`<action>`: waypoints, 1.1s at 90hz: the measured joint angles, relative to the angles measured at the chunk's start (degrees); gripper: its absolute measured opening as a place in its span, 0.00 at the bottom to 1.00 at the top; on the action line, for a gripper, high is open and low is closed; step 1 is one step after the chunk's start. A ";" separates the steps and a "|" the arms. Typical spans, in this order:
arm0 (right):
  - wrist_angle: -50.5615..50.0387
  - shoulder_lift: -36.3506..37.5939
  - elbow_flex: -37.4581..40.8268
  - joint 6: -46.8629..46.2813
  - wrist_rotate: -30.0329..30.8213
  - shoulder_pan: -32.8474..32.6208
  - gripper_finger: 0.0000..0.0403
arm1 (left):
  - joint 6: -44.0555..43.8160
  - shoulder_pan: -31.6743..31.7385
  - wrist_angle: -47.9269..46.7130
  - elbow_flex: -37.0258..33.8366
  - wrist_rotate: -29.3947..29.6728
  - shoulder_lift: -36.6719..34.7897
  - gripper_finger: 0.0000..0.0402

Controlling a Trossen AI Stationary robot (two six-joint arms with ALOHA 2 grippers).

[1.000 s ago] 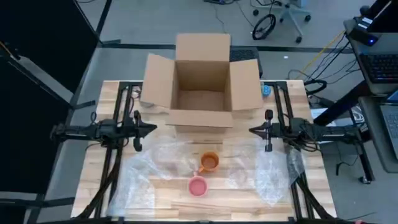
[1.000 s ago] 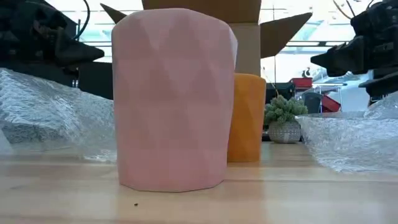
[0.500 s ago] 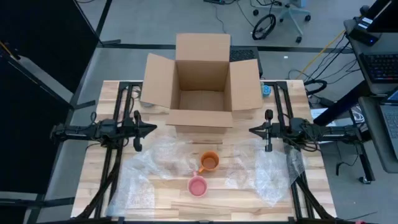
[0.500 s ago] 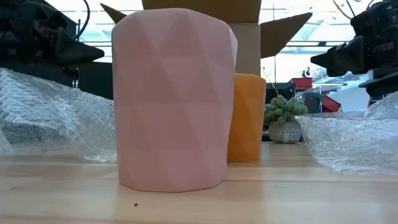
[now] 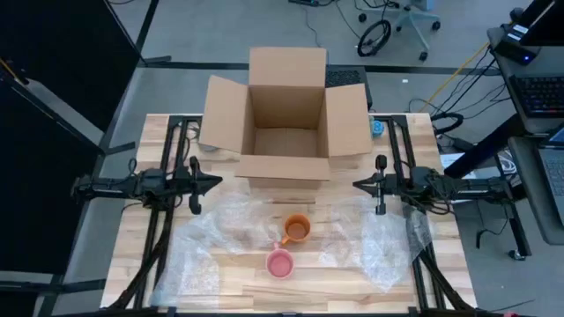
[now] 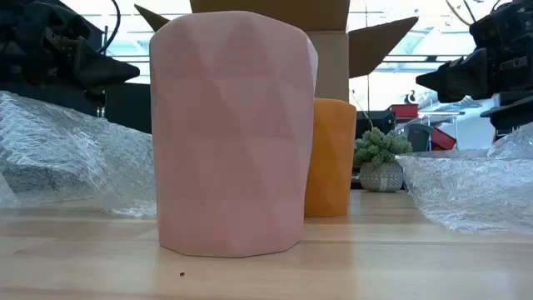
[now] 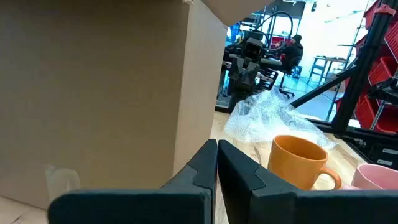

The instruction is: Wrap mug

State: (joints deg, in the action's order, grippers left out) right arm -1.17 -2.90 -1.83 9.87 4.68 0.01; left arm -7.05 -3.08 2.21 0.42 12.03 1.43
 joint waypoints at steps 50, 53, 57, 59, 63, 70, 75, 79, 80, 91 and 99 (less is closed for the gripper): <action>0.00 -0.01 0.00 0.02 0.00 0.01 0.00 | -0.08 -1.95 -1.38 6.18 -1.79 2.95 0.00; -0.02 -0.02 0.00 0.00 -0.01 0.01 0.00 | -0.15 -2.65 -2.47 7.63 -1.82 4.34 0.00; 0.00 -0.02 0.00 -0.01 -0.01 0.01 0.00 | -0.68 -3.71 -4.13 9.78 -1.86 6.69 0.00; 0.00 -0.02 0.00 -0.01 0.00 0.00 0.00 | -1.34 -4.27 -5.13 10.98 -1.86 8.14 0.00; 0.00 0.00 0.00 0.02 -0.01 -0.01 0.00 | -2.72 -5.38 -7.55 13.48 -1.82 11.12 0.00; -0.02 -0.01 0.00 0.00 -0.01 -0.02 0.00 | -5.49 -7.49 -12.43 18.39 -1.60 17.20 0.00; 0.00 -0.02 0.00 0.02 0.00 -0.01 0.00 | -7.28 -9.18 -16.48 22.35 -1.47 21.68 0.00; -0.02 -0.02 0.00 -0.01 -0.01 -0.01 0.00 | -8.34 -10.61 -20.46 25.68 -1.45 25.07 0.00; 0.00 -0.02 0.00 -0.01 -0.01 -0.01 0.00 | -8.67 -11.01 -21.47 26.49 -1.44 25.93 0.00; 0.00 -0.02 0.00 -0.01 -0.01 0.01 0.00 | -11.07 -15.31 -33.04 34.75 -0.30 35.52 0.00; 0.00 -0.01 0.00 0.02 -0.01 0.01 0.00 | -12.32 -17.99 -41.62 39.42 2.33 41.64 0.00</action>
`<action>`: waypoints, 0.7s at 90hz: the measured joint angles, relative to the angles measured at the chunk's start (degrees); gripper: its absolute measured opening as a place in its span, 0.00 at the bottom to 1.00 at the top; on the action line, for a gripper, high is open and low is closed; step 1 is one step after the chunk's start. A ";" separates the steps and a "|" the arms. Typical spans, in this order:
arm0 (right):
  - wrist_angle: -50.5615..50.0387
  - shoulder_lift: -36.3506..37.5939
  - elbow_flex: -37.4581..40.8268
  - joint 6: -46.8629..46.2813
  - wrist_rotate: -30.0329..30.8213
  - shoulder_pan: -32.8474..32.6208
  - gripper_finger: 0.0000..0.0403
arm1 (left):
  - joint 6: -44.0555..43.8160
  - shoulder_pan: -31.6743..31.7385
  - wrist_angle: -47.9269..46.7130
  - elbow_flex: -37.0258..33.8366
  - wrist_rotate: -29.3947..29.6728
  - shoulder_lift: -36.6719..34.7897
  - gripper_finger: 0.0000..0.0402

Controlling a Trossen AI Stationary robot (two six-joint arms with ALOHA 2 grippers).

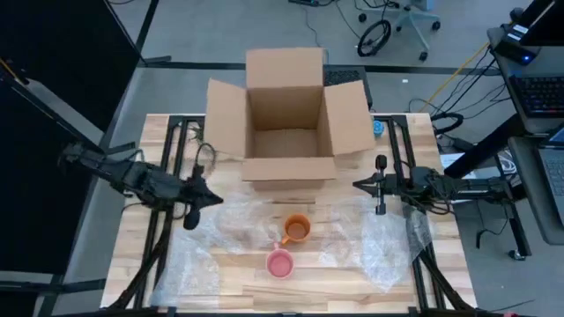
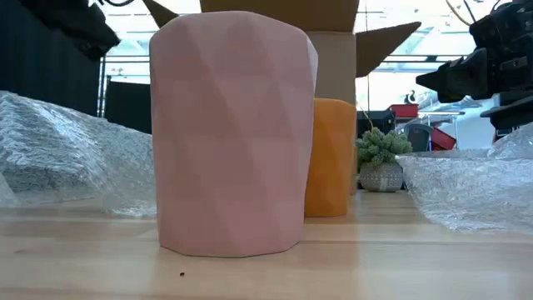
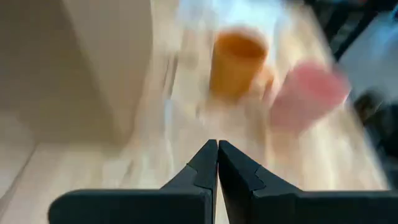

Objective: Wrap mug
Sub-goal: Wrap the pink mug with transparent bubble wrap

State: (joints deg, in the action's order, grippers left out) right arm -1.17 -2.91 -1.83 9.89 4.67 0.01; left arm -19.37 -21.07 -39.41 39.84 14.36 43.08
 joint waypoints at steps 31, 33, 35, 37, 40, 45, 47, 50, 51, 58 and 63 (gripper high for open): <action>-0.01 0.00 0.00 -0.01 0.00 -0.01 0.00 | -13.35 -1.96 -17.17 3.56 0.92 8.97 0.01; -0.02 0.01 0.00 0.00 0.02 0.00 0.00 | -14.55 -1.76 -18.12 3.56 0.90 9.02 0.02; -0.02 -0.01 0.00 -0.02 0.02 0.00 0.00 | -15.80 -1.68 -18.91 3.56 0.90 9.03 0.03; -0.02 -0.01 0.00 -0.01 0.00 -0.01 0.00 | -16.84 -1.57 -19.59 3.56 0.90 9.02 0.04; 0.00 0.01 0.00 0.00 0.00 -0.02 0.00 | -18.36 -1.45 -20.30 3.56 0.90 9.04 0.06; 0.00 0.00 0.00 0.00 0.00 0.00 0.00 | -19.75 -1.33 -20.22 3.54 0.90 8.83 0.11; 0.00 -0.01 0.00 0.00 0.00 0.00 0.00 | -20.63 -1.34 -19.85 3.54 0.82 8.68 0.14; -0.02 -0.01 0.00 0.00 0.00 -0.02 0.00 | -21.79 -1.34 -19.40 3.54 0.53 8.54 0.18; -0.02 -0.01 0.00 0.00 0.00 -0.02 0.00 | -22.00 -1.34 -19.30 3.54 0.37 8.54 0.19; -0.01 0.00 0.00 0.00 0.00 0.00 0.00 | -22.94 -1.34 -19.23 3.54 -1.33 8.56 0.29; 0.00 -0.01 0.00 0.00 0.00 0.00 0.00 | -23.66 -1.34 -19.16 3.54 -2.44 8.58 0.37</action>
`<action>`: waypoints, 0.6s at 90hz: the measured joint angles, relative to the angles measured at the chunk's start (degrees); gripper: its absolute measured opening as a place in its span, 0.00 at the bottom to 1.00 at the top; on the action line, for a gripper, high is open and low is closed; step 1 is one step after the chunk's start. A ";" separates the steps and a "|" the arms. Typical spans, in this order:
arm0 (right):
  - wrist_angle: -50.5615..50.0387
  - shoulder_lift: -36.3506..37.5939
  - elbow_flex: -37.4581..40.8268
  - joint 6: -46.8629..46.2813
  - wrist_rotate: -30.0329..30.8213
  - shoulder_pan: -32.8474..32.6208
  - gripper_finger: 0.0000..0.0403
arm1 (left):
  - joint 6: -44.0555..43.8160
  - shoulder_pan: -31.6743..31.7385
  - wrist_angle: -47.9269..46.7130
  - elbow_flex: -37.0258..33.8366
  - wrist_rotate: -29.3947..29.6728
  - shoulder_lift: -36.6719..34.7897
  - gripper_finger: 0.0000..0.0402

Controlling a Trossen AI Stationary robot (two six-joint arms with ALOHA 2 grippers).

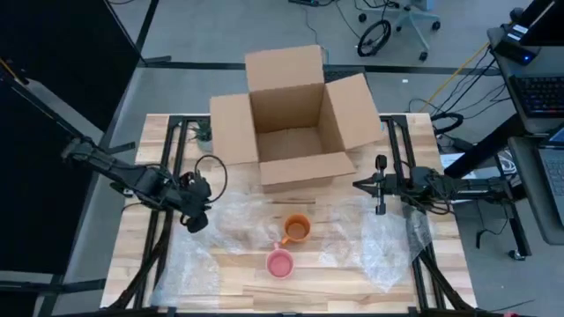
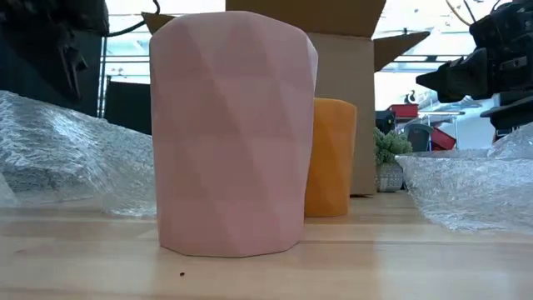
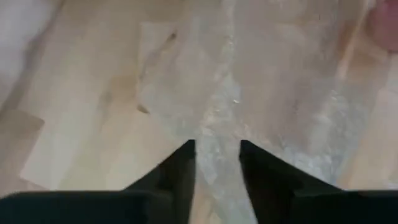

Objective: Wrap mug
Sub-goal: Wrap the pink mug with transparent bubble wrap

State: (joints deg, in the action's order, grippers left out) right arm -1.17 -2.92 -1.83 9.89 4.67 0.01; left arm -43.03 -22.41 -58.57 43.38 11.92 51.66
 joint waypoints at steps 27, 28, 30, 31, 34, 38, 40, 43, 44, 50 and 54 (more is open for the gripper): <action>-0.02 0.00 0.00 -0.02 0.00 0.00 0.00 | -3.14 0.00 4.75 -4.96 -0.37 3.01 0.65; -0.02 0.00 0.00 -0.02 0.00 0.00 0.00 | -3.15 0.01 4.83 -5.31 -0.29 3.23 0.66; -0.01 0.01 0.00 -0.01 0.00 -0.01 0.00 | -3.18 0.04 5.06 -5.99 -0.06 3.68 0.66; -0.01 0.01 0.00 -0.01 0.00 -0.01 0.00 | -3.18 0.04 5.18 -6.31 0.00 3.94 0.66; -0.02 0.02 0.00 -0.02 0.00 0.00 0.00 | -3.18 0.04 5.67 -7.08 0.11 4.71 0.66; -0.02 0.01 0.00 -0.01 0.00 0.00 0.00 | -3.18 0.04 6.41 -7.51 0.13 5.82 0.63; -0.02 0.00 0.00 0.00 0.00 0.00 0.00 | -3.23 -0.03 6.80 -7.50 0.13 6.33 0.61; 0.00 0.00 0.00 0.00 0.00 -0.02 0.00 | -3.33 -0.38 7.83 -7.50 0.13 7.03 0.57; -0.01 0.00 0.00 -0.01 0.00 -0.02 0.00 | -3.42 -0.53 8.19 -7.50 0.13 7.21 0.55; -0.02 0.02 0.00 -0.01 0.00 -0.01 0.00 | -3.67 -1.31 10.10 -7.50 0.23 7.89 0.42; 0.00 0.00 0.00 -0.02 0.00 0.00 0.00 | -3.64 -1.49 11.45 -7.50 0.39 8.30 0.31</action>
State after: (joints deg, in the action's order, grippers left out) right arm -1.17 -2.92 -1.83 9.87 4.67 0.01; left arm -46.68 -23.90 -47.12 35.88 12.32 59.96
